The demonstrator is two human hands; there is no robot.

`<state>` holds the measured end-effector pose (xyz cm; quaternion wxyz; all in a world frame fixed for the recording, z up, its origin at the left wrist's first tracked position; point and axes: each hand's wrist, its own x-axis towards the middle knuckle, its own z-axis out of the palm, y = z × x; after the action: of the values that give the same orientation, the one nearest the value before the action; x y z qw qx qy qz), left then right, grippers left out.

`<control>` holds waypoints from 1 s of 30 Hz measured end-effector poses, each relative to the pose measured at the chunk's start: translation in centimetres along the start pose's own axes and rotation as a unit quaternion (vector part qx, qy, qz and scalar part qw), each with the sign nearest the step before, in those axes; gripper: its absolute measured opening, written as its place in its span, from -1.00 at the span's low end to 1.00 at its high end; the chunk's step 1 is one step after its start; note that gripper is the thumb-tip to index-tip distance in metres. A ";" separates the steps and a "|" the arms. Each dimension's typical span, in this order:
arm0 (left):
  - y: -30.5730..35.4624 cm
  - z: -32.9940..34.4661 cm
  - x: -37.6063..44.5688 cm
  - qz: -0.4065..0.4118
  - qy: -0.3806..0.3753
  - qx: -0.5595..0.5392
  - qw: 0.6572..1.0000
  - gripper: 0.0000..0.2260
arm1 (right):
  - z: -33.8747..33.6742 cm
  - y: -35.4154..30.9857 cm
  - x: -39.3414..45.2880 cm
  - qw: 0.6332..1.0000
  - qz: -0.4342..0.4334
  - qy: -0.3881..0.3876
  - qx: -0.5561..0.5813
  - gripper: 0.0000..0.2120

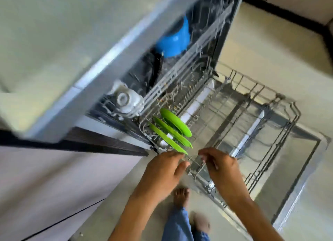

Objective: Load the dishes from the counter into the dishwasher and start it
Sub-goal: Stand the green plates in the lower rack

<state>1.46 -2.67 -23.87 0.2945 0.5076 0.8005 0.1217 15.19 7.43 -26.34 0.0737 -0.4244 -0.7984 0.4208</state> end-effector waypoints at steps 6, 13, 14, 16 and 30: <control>8.1 -15.2 -13.5 0.033 0.185 -0.015 0.982 -0.50 | -10.0 -14.4 -7.2 0.985 -0.172 -0.006 0.035 -0.79; 9.5 -23.3 -32.6 -0.093 0.380 0.024 0.920 -0.74 | -14.0 -31.2 -12.7 0.926 -0.366 -0.085 0.031 -0.78; 9.4 -23.8 -34.3 -0.109 0.406 0.021 0.907 -0.76 | -13.9 -33.1 -13.2 0.918 -0.381 -0.102 0.031 -0.80; 8.6 -24.2 -38.8 -0.165 0.464 0.014 0.870 -0.75 | -12.2 -37.7 -14.2 0.893 -0.427 -0.138 0.038 -0.83; -7.3 -25.3 -63.0 -0.480 0.575 -0.008 0.663 -0.63 | 14.4 -61.7 -26.9 0.743 -0.568 -0.347 0.072 -0.80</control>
<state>0.57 -59.10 14.61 -0.2024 -0.1200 0.9425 0.2375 -12.75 -38.92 16.28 0.0475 0.2894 -0.8292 0.4758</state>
